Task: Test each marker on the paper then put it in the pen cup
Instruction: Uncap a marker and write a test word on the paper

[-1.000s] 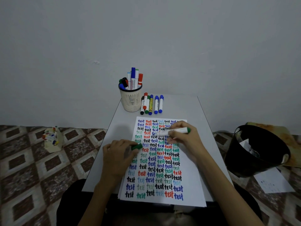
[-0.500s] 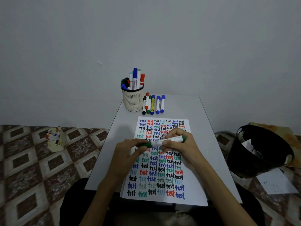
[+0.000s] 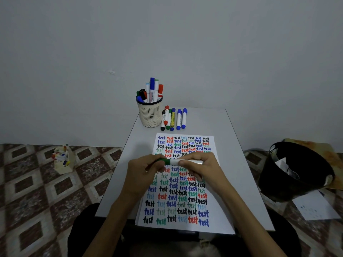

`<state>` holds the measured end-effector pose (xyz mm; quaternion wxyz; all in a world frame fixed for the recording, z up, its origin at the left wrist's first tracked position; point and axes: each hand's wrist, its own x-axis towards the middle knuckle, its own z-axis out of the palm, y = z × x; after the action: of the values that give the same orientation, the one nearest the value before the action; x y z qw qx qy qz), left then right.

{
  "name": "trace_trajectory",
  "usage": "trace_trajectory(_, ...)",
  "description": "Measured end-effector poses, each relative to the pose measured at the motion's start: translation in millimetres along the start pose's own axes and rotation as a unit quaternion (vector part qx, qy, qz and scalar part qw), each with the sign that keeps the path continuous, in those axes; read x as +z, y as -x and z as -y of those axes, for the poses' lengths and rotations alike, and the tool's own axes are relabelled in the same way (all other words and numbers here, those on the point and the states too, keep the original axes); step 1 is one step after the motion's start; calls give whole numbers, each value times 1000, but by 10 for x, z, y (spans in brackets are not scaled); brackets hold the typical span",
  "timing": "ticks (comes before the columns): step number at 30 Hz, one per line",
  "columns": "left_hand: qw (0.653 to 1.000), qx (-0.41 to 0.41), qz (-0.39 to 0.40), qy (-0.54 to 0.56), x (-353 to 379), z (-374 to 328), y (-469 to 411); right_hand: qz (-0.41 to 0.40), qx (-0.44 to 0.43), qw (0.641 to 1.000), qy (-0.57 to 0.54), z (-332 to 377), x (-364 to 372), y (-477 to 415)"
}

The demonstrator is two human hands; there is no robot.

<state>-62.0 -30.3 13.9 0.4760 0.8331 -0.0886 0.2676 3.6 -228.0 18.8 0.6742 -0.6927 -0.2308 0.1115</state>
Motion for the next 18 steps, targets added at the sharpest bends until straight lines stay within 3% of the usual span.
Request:
trace_trajectory(6, 998, 40, 38, -17, -110, 29, -83, 34, 23, 999, -30, -69, 34, 16)
trace_trajectory(9, 997, 48, 46, -34, -142, 116, -111, 50, -9, 988, 147, -41, 3, -111)
trace_trajectory(14, 999, 6, -12, -34, -154, 211, -79, 110, -93, 897, 417, 95, 118, -437)
trace_trajectory(16, 998, -33, -21, -50, -152, 265, -6, 117, -109, 866, 474, 187, 152, -622)
trace_trajectory(18, 989, -108, 13, -104, -142, 377, 99, 86, -91, 881, 456, 285, 147, -840)
